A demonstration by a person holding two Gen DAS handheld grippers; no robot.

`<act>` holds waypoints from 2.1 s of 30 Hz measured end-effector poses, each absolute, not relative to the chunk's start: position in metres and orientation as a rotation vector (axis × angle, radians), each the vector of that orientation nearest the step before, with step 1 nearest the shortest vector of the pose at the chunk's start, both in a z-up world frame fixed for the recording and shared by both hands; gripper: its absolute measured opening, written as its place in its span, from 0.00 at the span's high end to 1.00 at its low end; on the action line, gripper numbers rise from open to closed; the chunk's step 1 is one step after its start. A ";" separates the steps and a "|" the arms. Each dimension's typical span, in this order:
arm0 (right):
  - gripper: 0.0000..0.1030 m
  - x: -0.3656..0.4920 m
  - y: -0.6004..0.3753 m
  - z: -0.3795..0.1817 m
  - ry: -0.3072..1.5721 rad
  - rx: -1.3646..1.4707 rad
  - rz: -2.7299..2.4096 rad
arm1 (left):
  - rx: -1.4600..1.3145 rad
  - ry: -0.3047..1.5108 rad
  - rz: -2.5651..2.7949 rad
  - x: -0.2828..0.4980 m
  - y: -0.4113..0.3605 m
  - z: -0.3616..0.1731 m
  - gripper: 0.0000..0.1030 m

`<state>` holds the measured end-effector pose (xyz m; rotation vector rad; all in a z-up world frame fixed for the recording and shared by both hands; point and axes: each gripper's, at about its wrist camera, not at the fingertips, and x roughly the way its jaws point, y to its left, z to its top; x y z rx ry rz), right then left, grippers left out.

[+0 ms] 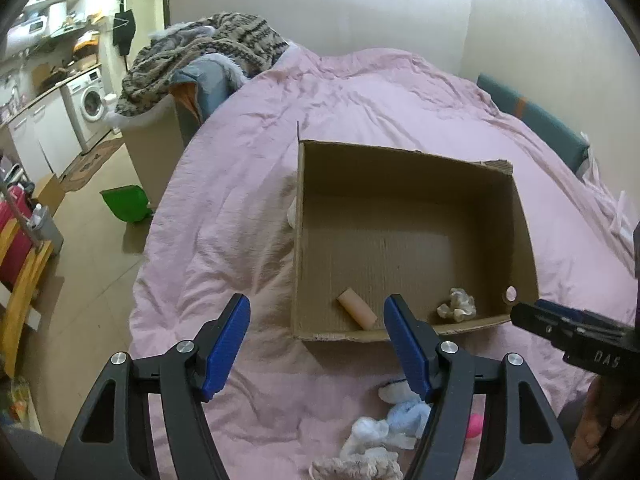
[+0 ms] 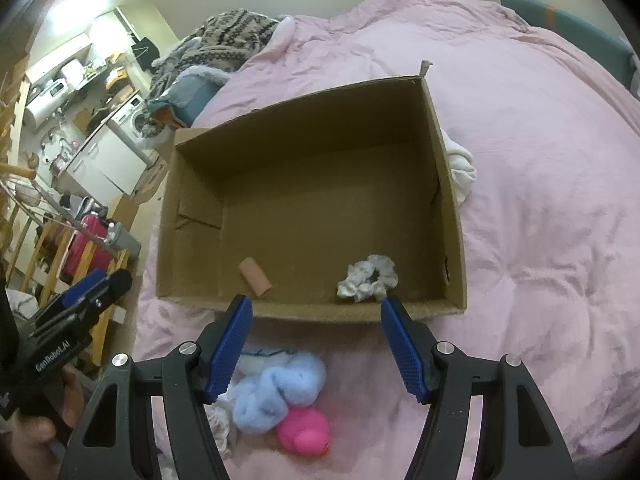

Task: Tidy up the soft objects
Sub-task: 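Move the left gripper to the white lace scrunchie and grasp it, then grasp the pink rubber duck with the right gripper while the left gripper holds the lace scrunchie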

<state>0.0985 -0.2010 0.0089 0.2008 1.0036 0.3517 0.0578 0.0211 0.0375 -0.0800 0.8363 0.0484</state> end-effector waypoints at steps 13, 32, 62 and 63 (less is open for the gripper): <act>0.32 0.063 -0.198 0.002 1.065 0.211 0.374 | -0.106 0.956 0.092 0.020 0.029 0.019 0.35; 0.32 0.065 -0.194 -0.034 1.190 0.226 0.309 | -0.283 1.373 0.013 0.027 0.037 -0.061 0.35; 0.32 0.064 -0.203 -0.058 1.328 0.315 0.352 | -0.431 1.172 -0.025 0.017 0.054 -0.016 0.91; 0.32 0.063 -0.198 -0.062 1.352 0.298 0.371 | -0.436 1.174 -0.016 0.018 0.055 -0.018 0.91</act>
